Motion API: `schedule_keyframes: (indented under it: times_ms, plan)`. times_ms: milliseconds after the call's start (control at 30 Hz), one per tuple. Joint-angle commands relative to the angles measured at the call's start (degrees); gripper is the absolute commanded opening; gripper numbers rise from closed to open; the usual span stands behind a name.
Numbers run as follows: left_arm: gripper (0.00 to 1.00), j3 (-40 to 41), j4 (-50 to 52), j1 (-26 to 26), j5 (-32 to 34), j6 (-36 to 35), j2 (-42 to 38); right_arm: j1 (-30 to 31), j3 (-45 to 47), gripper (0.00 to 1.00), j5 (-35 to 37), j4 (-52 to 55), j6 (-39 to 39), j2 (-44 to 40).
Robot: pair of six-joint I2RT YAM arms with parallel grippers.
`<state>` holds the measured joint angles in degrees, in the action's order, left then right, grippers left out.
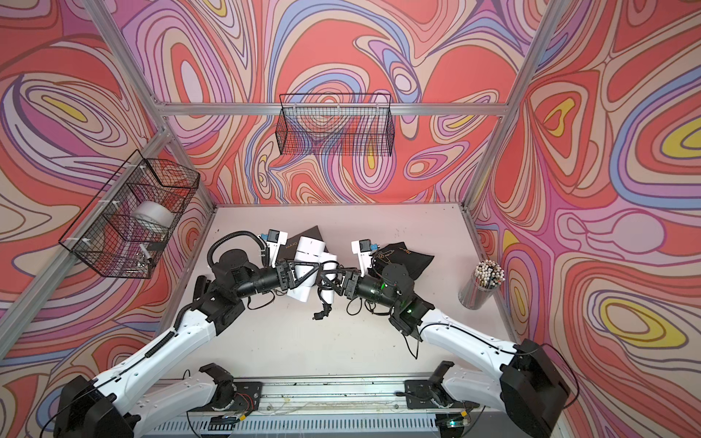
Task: Pack away hair dryers
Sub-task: Fold the hair dryer.
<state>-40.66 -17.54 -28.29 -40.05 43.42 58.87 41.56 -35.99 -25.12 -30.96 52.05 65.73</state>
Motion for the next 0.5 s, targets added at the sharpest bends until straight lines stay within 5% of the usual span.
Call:
schedule_keyframes:
  times_ms: [0, 167, 467]
  plan:
    - [0.00, -0.21, -5.37, -0.06, -0.67, 2.02, -1.85, -0.14, 0.44, 0.41, -0.32, -2.39, -0.78, -0.34]
    - [0.00, 0.68, -7.96, -0.05, 1.12, 3.34, -1.92, -0.08, 2.18, 0.19, 1.01, -7.15, 2.39, -0.19]
    - [0.00, 6.04, -19.46, -1.74, 7.14, 8.59, -1.28, 1.67, 0.26, 0.08, 1.52, -16.13, 5.34, 4.25]
